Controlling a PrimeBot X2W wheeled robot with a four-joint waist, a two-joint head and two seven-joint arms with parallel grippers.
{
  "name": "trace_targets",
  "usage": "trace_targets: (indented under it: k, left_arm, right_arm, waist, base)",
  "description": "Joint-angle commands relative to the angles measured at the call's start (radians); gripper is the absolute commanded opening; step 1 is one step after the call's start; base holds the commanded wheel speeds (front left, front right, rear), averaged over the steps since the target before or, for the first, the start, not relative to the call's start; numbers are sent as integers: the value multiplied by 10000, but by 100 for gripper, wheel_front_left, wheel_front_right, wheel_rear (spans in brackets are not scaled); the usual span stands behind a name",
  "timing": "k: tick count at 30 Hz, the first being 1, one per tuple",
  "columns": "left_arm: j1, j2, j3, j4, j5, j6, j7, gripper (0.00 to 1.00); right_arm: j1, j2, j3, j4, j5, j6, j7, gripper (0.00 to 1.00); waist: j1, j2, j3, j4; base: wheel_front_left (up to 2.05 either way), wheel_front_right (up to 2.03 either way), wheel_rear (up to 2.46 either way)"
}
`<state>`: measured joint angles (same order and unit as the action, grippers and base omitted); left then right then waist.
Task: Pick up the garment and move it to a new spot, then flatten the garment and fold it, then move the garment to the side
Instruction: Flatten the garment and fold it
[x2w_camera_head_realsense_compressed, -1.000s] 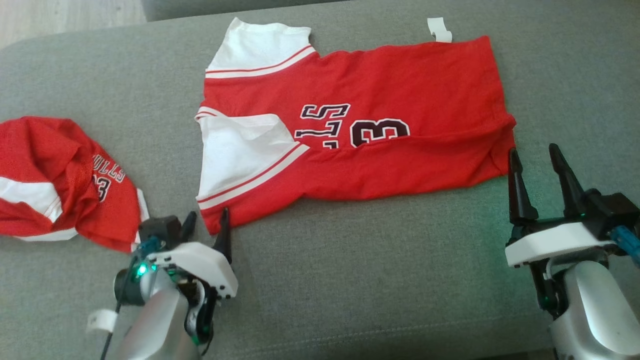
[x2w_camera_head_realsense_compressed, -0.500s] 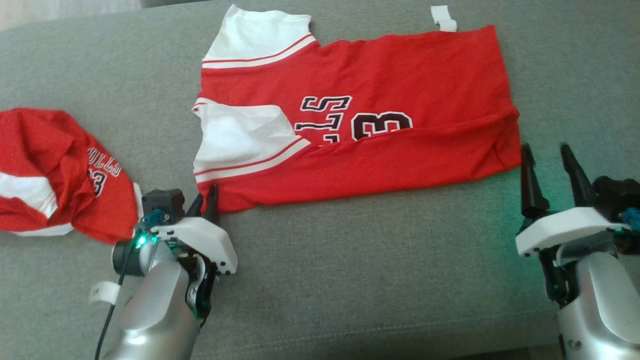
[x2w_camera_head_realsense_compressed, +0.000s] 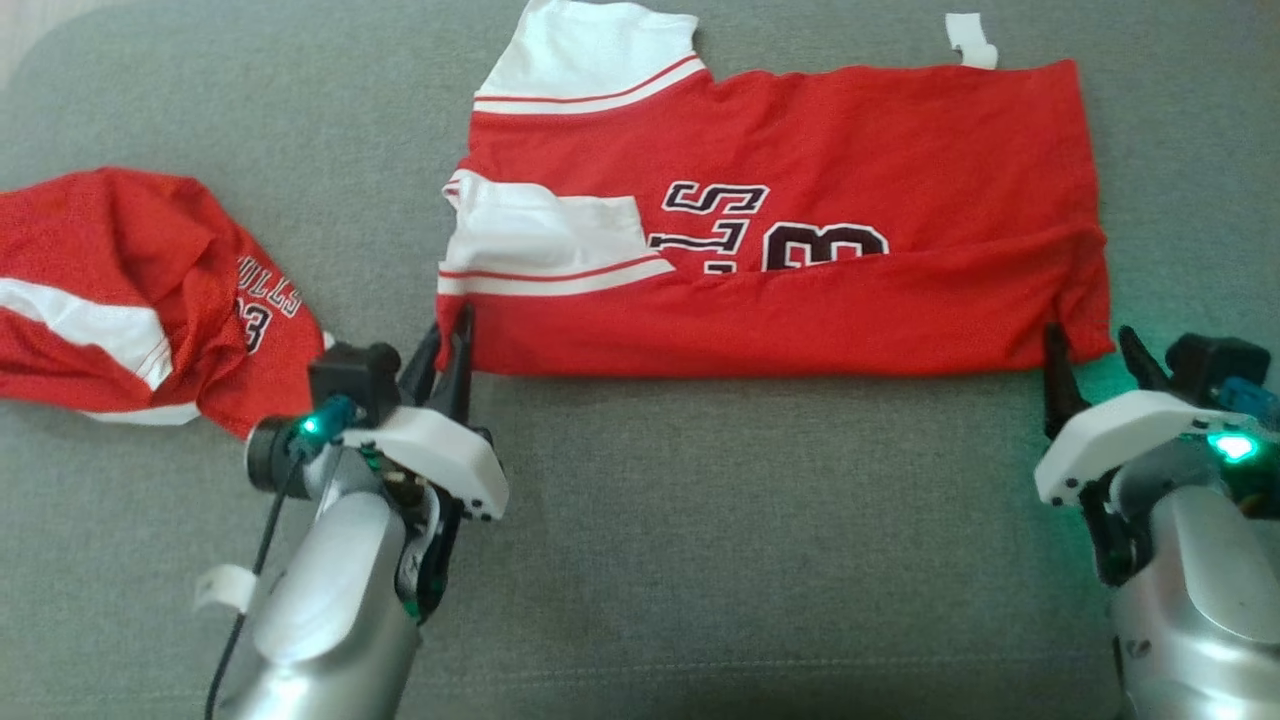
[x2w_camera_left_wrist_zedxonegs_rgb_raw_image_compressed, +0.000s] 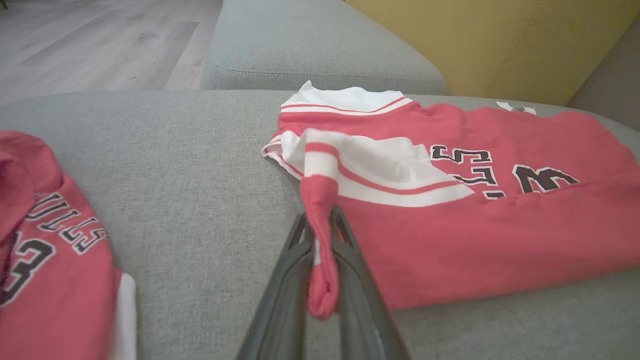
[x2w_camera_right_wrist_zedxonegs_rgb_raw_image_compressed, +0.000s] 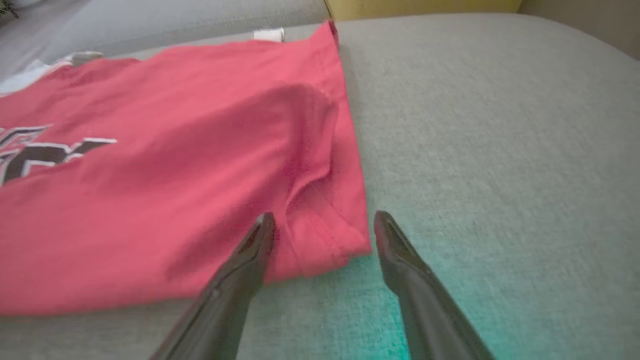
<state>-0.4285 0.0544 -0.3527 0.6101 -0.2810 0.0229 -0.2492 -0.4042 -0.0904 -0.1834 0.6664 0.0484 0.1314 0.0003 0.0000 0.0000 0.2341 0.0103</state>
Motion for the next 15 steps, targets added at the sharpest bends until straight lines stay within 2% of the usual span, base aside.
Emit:
trace_targets:
  k: [1, 6, 13, 14, 15]
  left_arm:
    - [-87, 133, 184, -376, 139, -36, -123, 0]
    - [56, 98, 44, -530, 188, -87, -124, 0]
    - [84, 125, 87, -575, 203, -79, -125, 0]
    - [80, 139, 106, -576, 203, -74, -125, 0]
    - [74, 151, 127, -577, 203, -65, -125, 0]
  right_arm:
    - [-350, -28, 18, -131, -223, -7, -8, 100]
    - [-620, 127, -848, 525, -947, -7, 44, 100]
    - [-972, 296, -1132, 1211, -1056, -7, -3, 100]
    - [-1019, 310, -1099, 1304, -1017, -7, 8, 82]
    - [-1064, 320, -1066, 1382, -985, -7, 5, 27]
  waist:
    - [0, 0, 38, 50]
    - [0, 0, 106, 116]
    - [0, 0, 177, 126]
    - [0, 0, 189, 115]
    - [0, 0, 199, 102]
  base:
    - [0, 0, 0]
    - [0, 0, 0]
    - [0, 0, 0]
    - [0, 0, 0]
    - [0, 0, 0]
